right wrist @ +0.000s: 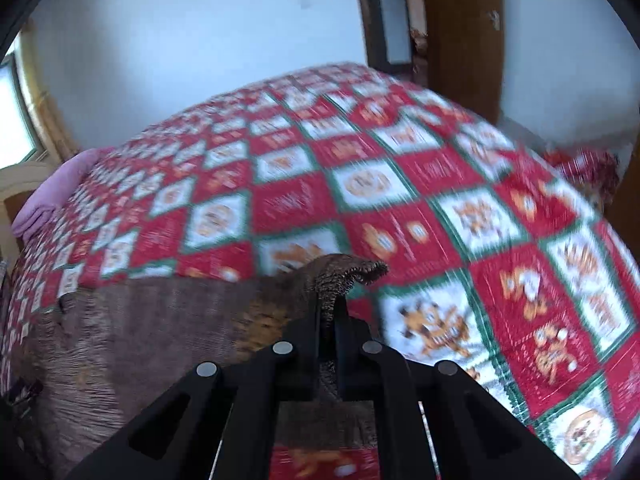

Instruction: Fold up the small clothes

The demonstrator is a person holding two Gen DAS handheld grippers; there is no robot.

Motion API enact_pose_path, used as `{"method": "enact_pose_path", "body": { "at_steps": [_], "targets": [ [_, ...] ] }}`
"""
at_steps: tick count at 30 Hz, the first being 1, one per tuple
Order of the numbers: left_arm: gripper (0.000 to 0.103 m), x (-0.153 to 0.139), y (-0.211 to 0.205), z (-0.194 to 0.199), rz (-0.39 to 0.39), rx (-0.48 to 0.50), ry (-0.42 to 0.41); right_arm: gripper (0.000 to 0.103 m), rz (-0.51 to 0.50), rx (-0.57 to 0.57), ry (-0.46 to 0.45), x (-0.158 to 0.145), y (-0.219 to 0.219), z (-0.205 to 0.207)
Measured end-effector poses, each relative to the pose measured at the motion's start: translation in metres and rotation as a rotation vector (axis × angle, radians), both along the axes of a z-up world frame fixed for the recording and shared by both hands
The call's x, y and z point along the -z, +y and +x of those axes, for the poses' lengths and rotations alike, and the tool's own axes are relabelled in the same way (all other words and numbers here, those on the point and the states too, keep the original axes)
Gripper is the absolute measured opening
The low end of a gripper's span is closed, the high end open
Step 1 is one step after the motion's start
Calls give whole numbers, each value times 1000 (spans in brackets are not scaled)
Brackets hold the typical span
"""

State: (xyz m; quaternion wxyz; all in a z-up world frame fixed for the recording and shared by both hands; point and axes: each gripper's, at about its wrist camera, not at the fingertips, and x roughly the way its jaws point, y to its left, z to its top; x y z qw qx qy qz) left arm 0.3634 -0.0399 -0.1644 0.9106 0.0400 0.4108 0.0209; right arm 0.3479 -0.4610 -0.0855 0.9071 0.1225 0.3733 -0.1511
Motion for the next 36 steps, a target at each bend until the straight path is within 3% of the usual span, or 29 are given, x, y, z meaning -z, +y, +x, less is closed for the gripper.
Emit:
{"method": "enact_pose_path", "body": {
  "at_steps": [13, 20, 29, 36],
  "targets": [
    [103, 0, 23, -2, -147, -31, -22, 5, -105, -179, -8, -76, 126, 23],
    [103, -1, 23, -3, -160, -20, -35, 5, -119, -297, 3, -86, 203, 38],
    [103, -1, 27, -3, -177, -25, -40, 5, -66, -424, 33, -54, 288, 63],
    [103, 1, 26, -4, -176, -25, -31, 6, 28, -501, 105, 25, 347, 95]
  ]
}}
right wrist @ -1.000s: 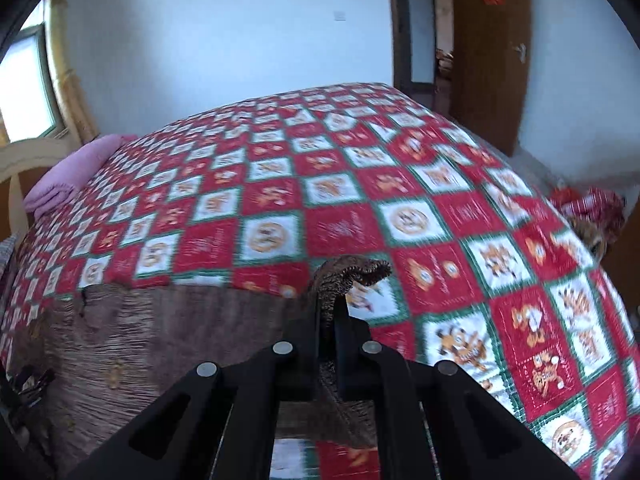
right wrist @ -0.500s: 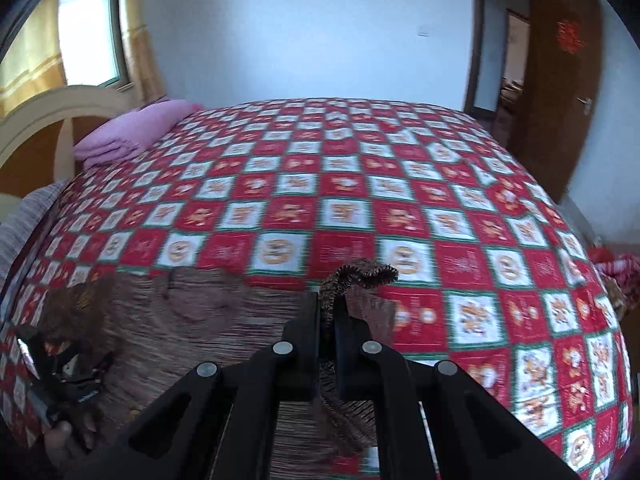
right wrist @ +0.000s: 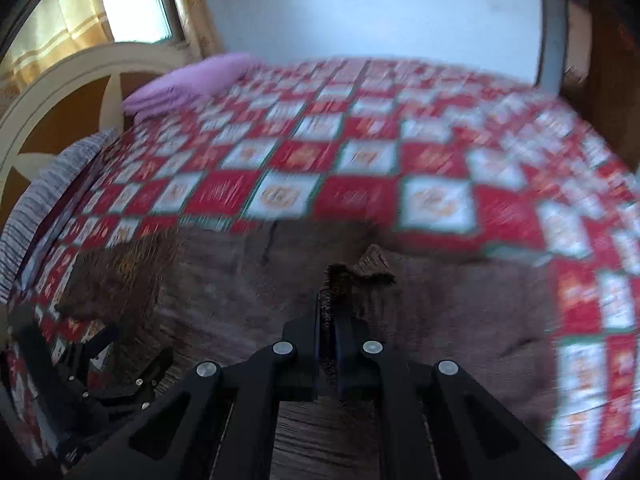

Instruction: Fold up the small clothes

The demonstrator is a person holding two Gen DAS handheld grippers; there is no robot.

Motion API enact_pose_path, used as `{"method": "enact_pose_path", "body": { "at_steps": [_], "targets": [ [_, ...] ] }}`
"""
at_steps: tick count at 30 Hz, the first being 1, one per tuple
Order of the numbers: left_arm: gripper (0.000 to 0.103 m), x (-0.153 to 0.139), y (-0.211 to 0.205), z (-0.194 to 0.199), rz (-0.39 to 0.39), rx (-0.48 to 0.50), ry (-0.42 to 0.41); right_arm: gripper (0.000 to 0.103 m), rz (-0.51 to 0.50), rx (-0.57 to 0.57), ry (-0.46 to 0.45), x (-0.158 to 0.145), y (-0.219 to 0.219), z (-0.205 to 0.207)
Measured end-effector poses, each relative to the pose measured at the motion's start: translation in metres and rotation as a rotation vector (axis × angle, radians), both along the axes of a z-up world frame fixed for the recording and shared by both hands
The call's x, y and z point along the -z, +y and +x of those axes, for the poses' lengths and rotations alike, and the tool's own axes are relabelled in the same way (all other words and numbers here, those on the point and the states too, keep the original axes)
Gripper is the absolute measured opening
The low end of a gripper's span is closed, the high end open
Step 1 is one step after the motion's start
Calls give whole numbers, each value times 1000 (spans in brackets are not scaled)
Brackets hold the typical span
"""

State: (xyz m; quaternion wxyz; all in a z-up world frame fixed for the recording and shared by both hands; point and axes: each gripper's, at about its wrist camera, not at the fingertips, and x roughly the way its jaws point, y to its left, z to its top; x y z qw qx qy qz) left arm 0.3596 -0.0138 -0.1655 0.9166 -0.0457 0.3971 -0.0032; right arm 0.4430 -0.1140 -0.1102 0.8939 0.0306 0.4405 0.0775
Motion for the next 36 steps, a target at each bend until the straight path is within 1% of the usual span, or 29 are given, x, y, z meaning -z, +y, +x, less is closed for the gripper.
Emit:
{"method": "enact_pose_path", "body": {
  "at_steps": [2, 3, 4, 5, 6, 8, 10, 12, 14, 15, 16, 17, 19, 20, 22, 23, 24, 28, 30, 32, 34, 36],
  "targets": [
    [103, 1, 1, 1, -6, 0, 9, 23, 17, -9, 56, 28, 11, 9],
    [103, 2, 2, 2, -11, 0, 13, 43, 37, -25, 75, 37, 14, 9],
    [103, 3, 3, 3, -17, -1, 18, 51, 73, -48, 83, 42, 16, 5],
    [103, 3, 4, 4, -25, -1, 22, 51, 110, -74, 78, 43, 17, -1],
    [103, 4, 5, 4, -35, -2, 25, 51, 114, -86, 69, 42, 17, -7],
    [103, 4, 5, 3, -39, -1, 24, 51, 87, -87, 41, 32, 10, -24],
    [103, 4, 4, 3, -37, 2, 24, 51, 89, -69, 4, 19, -11, -42],
    [103, 4, 5, 3, -39, 3, 24, 51, 69, -2, -54, 4, -42, -61],
    [103, 4, 5, 3, -41, 3, 25, 51, 17, 89, -99, -3, -74, -75],
    [103, 4, 5, 3, -41, 4, 25, 51, 2, 132, -98, -1, -89, -78],
    [103, 4, 5, 3, -40, 4, 26, 51, 0, 185, -72, 7, -107, -82],
    [103, 4, 5, 3, -39, 4, 27, 51, 9, 206, -44, 13, -116, -82],
    [103, 5, 5, 3, -40, 5, 28, 51, 48, 227, 42, 36, -136, -85],
    [103, 4, 5, 3, -40, 4, 27, 51, 55, 218, 76, 48, -140, -90],
    [103, 5, 4, 3, -41, 5, 28, 51, 19, 184, 37, 46, -137, -102],
    [103, 5, 4, 3, -41, 6, 27, 51, 1, 171, 33, 43, -134, -107],
    [103, 5, 4, 3, -41, 7, 26, 51, 3, 169, 29, 40, -134, -108],
    [103, 6, 3, 5, -39, 9, 31, 51, 20, 194, -28, 20, -142, -102],
    [103, 6, 3, 4, -42, 10, 32, 51, 13, 189, -43, 15, -143, -85],
    [103, 6, 3, 4, -45, 11, 34, 51, -27, 193, -43, 14, -139, -70],
    [103, 6, 3, 4, -49, 11, 36, 51, -105, 216, -17, 18, -139, -52],
    [103, 7, 3, 5, -53, 12, 37, 51, -142, 236, 17, 28, -145, -34]
  ]
}}
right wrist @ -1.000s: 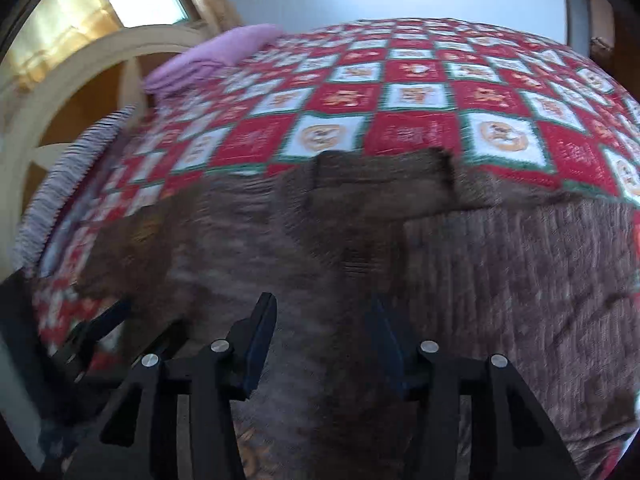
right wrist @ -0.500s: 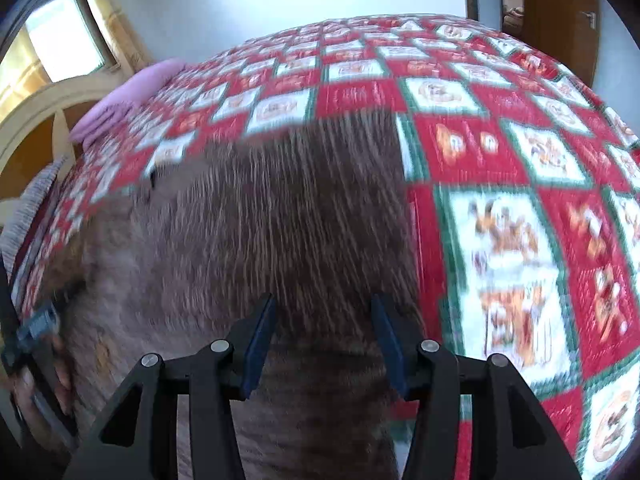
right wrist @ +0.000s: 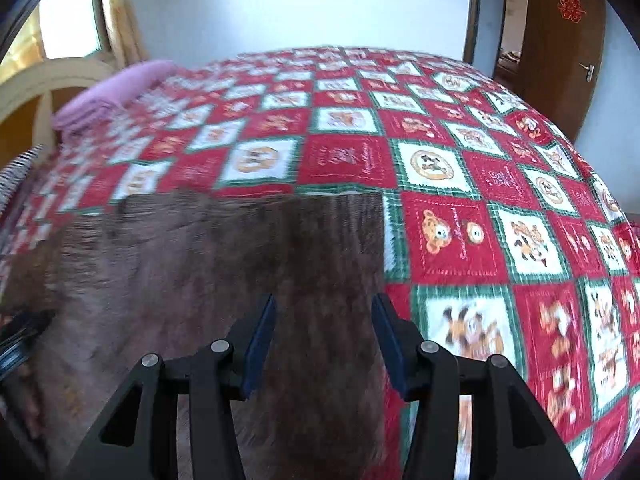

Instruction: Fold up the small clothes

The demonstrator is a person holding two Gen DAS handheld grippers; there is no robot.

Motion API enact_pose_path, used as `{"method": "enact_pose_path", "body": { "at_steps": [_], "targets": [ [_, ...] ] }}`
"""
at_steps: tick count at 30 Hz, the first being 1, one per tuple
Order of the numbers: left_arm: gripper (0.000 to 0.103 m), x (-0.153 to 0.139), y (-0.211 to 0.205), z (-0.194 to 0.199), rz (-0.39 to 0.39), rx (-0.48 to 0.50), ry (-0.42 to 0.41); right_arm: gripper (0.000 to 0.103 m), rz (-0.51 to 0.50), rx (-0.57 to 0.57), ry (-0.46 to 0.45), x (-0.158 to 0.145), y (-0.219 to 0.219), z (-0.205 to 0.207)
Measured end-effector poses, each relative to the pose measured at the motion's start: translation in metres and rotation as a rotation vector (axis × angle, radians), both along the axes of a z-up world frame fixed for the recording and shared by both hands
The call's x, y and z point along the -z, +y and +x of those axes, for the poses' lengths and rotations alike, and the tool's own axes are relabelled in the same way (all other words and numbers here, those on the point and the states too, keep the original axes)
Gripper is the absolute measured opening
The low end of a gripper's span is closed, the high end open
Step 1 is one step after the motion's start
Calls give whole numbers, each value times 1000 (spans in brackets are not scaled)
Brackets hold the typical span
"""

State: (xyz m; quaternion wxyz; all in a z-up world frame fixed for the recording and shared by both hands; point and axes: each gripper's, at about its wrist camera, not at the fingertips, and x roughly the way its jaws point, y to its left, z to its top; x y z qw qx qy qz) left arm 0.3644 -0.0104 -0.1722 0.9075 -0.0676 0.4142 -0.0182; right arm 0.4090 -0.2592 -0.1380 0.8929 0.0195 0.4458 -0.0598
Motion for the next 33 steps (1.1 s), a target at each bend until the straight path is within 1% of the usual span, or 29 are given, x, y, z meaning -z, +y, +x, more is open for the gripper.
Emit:
{"method": "enact_pose_path", "body": {
  "at_steps": [1, 2, 3, 4, 5, 9, 10, 12, 13, 14, 15, 16, 17, 18, 19, 20, 21, 22, 24, 26, 28, 30, 31, 33],
  "targets": [
    [103, 0, 0, 0, -2, 0, 0, 51, -26, 24, 36, 10, -7, 9],
    [103, 0, 0, -1, -4, 1, 0, 51, -51, 56, 54, 18, -16, 12],
    [103, 0, 0, -1, -8, 2, 0, 51, -52, 86, 62, 25, -27, 11],
    [103, 0, 0, -1, -12, 3, 0, 51, 8, 110, 40, 30, -45, 7],
    [103, 0, 1, -1, -14, 4, -1, 51, 35, 121, 18, 31, -55, 2],
    [103, 0, 1, -1, -15, 5, -1, 51, 7, 145, -11, 20, -56, -15],
    [103, -1, 1, -1, -11, 5, -2, 51, 13, 156, -35, 13, -52, -23],
    [103, 0, -2, -1, 4, 5, 4, 51, 25, 120, -94, 1, -41, -37],
    [103, 1, -4, 0, 15, 8, 10, 51, 48, 84, -117, -2, -33, -43],
    [103, 3, -9, 1, 43, 11, 25, 51, 79, 28, -118, -2, -22, -49],
    [103, 4, -12, 2, 68, 11, 36, 51, 71, 3, -99, 2, -15, -51],
    [103, 5, -16, 3, 99, 13, 46, 51, 43, -10, -63, 10, -10, -53],
    [103, 7, -21, 4, 137, 17, 59, 51, 10, 4, -17, 23, -12, -54],
    [103, 9, -26, 4, 177, 22, 69, 51, 37, 22, -18, 28, -22, -57],
    [103, 9, -27, 3, 191, 24, 69, 50, 86, 47, -34, 29, -34, -61],
    [103, 9, -26, 3, 185, 25, 66, 50, 102, 90, -37, 27, -44, -66],
    [103, 9, -23, 2, 169, 26, 69, 50, 95, 104, -37, 25, -46, -71],
    [103, 9, -21, 2, 157, 27, 69, 50, 67, 118, -30, 23, -46, -76],
    [103, 9, -18, 2, 138, 28, 69, 50, 63, 120, -24, 23, -46, -83],
    [103, 9, -21, 2, 153, 28, 73, 50, 61, 126, -41, 16, -45, -89],
    [103, 9, -23, 3, 166, 27, 75, 50, 51, 123, -90, 2, -38, -89],
    [103, 9, -24, 2, 165, 27, 76, 51, 55, 81, -152, -17, -20, -85],
    [103, 9, -24, 3, 165, 28, 76, 52, 61, 47, -167, -23, -9, -79],
    [103, 9, -24, 2, 166, 34, 76, 52, 67, -30, -169, -30, 15, -62]
  ]
}}
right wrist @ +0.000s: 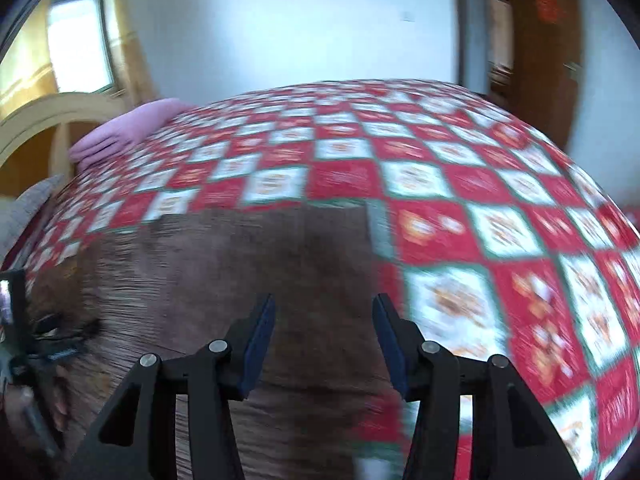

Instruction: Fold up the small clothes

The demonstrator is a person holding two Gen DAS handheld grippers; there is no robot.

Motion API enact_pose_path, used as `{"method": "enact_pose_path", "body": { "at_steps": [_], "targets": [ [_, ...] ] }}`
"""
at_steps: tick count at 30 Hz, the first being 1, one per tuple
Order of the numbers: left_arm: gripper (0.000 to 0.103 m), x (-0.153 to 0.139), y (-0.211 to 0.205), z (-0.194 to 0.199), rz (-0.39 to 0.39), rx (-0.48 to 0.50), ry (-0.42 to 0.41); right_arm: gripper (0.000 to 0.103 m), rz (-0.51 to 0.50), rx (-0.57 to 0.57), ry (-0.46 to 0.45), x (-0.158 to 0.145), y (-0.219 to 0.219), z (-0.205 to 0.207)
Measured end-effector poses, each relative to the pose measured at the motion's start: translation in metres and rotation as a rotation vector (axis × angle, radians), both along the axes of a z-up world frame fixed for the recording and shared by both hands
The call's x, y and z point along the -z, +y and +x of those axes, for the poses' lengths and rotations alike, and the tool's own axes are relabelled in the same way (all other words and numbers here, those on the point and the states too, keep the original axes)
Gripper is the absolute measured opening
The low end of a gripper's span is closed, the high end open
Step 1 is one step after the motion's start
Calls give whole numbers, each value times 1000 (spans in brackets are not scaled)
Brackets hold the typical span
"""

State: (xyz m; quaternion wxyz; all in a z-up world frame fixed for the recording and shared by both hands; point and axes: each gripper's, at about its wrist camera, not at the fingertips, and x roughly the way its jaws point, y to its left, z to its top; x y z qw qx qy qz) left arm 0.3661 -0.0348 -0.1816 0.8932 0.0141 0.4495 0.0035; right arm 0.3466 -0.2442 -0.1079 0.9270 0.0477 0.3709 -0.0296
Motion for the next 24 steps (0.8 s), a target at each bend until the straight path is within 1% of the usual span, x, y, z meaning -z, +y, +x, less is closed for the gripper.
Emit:
{"method": "enact_pose_path", "body": {
  "at_steps": [1, 2, 3, 4, 5, 6, 7, 9, 10, 11, 13, 15, 16, 18, 19, 21, 23, 24],
  "targets": [
    [103, 0, 1, 1, -3, 3, 0, 52, 4, -34, 10, 1, 11, 8],
    [103, -1, 3, -1, -12, 7, -4, 52, 22, -69, 44, 8, 20, 20],
    [103, -4, 7, -3, -25, 4, -11, 52, 35, -70, 77, 15, 23, 28],
    [103, -7, 11, -6, -45, -6, -23, 52, 51, -46, 128, 27, 20, 36],
    [103, -10, 16, -8, -62, -16, -36, 52, 71, 19, 202, 46, 11, 43],
    [103, -14, 23, -13, -87, -30, -46, 51, 88, 50, 210, 53, 5, 41],
    [103, -17, 29, -17, -104, -43, -47, 51, 104, 62, 161, 55, 0, 35],
    [103, -22, 47, -30, -138, -78, -56, 51, 18, 45, 142, 55, 11, 27],
    [103, -23, 53, -35, -144, -91, -59, 51, -35, 34, 129, 56, 18, 22],
    [103, -26, 65, -43, -146, -114, -73, 52, -67, 33, 109, 58, 23, 16],
    [103, -30, 78, -53, -119, -143, -89, 52, -62, 34, 97, 58, 20, 15],
    [103, -36, 97, -66, -67, -178, -108, 52, -28, 34, 88, 58, 14, 12],
    [103, -38, 104, -69, -53, -188, -116, 52, -17, 33, 81, 58, 12, 11],
    [103, -44, 126, -79, -18, -227, -140, 52, -15, 32, 67, 59, 12, 11],
    [103, -45, 135, -80, -16, -241, -145, 52, -20, 32, 64, 60, 12, 10],
    [103, -47, 160, -84, -49, -281, -136, 53, -40, 34, 62, 61, 16, 13],
    [103, -47, 183, -87, -113, -325, -129, 53, -54, 35, 60, 61, 19, 17],
    [103, -46, 197, -88, -172, -354, -124, 53, -59, 36, 57, 61, 20, 16]
  ]
}}
